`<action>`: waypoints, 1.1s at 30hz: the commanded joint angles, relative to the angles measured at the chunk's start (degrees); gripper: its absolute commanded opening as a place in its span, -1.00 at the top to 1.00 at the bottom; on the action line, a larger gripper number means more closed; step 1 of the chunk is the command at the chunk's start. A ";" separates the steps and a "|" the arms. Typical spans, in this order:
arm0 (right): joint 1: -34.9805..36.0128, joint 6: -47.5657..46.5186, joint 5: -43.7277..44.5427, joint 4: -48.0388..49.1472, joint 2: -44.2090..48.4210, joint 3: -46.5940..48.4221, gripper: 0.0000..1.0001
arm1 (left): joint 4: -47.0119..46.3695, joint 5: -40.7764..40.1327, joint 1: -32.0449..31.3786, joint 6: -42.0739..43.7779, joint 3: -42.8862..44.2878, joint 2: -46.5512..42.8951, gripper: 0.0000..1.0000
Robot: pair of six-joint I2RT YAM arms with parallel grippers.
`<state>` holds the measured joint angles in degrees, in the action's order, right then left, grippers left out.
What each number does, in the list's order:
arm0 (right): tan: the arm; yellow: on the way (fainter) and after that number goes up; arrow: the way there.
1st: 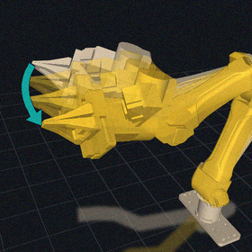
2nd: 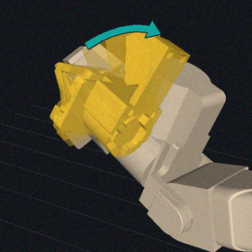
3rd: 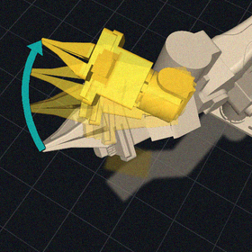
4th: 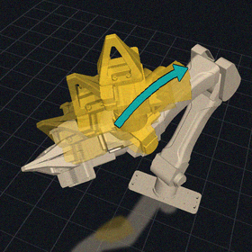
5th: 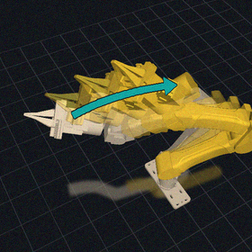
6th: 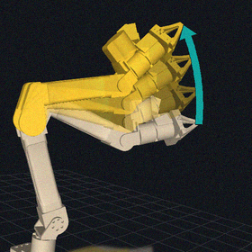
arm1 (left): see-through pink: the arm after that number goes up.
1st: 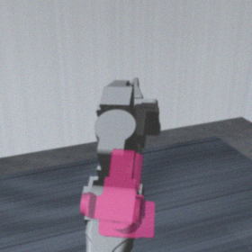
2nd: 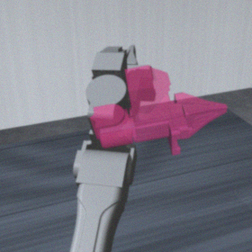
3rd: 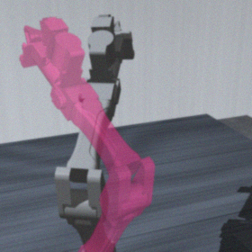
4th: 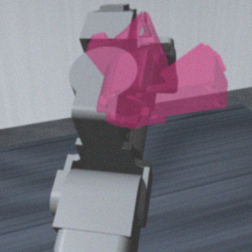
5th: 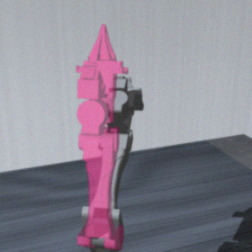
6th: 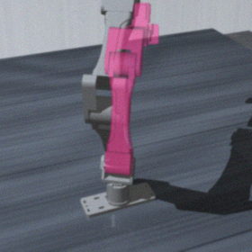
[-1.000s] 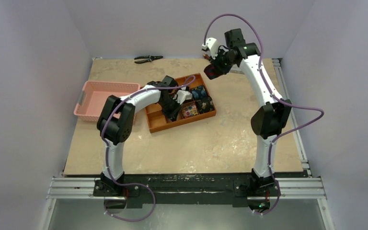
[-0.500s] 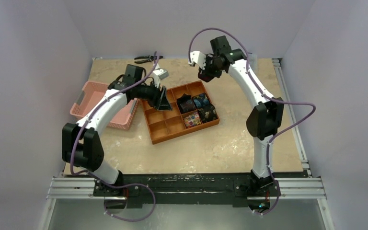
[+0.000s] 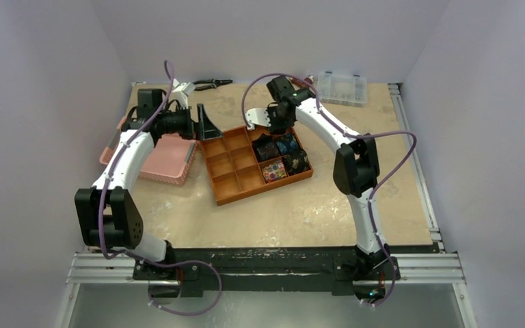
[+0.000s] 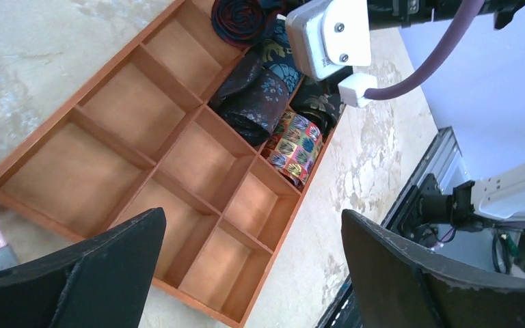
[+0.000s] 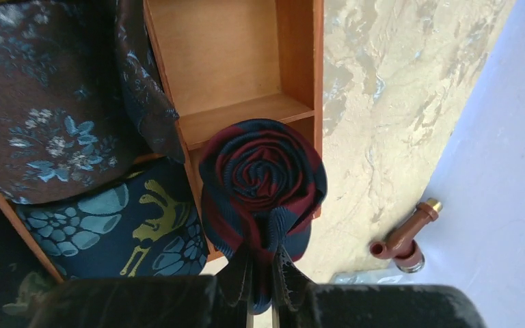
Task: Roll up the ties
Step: Place the tie in the storage box.
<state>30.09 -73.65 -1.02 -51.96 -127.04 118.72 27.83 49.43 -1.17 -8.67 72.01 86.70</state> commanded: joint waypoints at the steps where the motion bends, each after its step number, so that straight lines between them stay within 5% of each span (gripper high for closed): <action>1: 0.11 -6.06 4.78 1.00 -1.56 1.10 1.00 | -2.64 1.57 3.12 -3.67 -1.34 -4.15 -1.00; 14: 0.94 -11.33 8.21 1.93 -5.67 1.43 1.00 | -3.84 3.04 6.88 -3.90 -3.58 -4.24 -1.00; 19: 1.89 -9.86 8.12 4.01 -5.01 2.17 0.17 | -3.68 2.19 6.96 -3.53 -3.54 -3.81 -1.00; 29: 2.08 -4.61 5.53 4.24 0.94 4.15 -0.20 | -1.97 -2.44 6.92 1.05 -0.03 -3.00 -1.00; 33: 2.17 -4.02 4.13 6.23 5.91 -0.14 -0.50 | 0.10 -4.23 6.97 4.72 2.64 -2.10 -1.00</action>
<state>31.99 -78.89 5.41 -48.64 -130.04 120.66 26.96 47.24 5.26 -8.67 70.24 83.94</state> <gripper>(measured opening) 0.685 0.998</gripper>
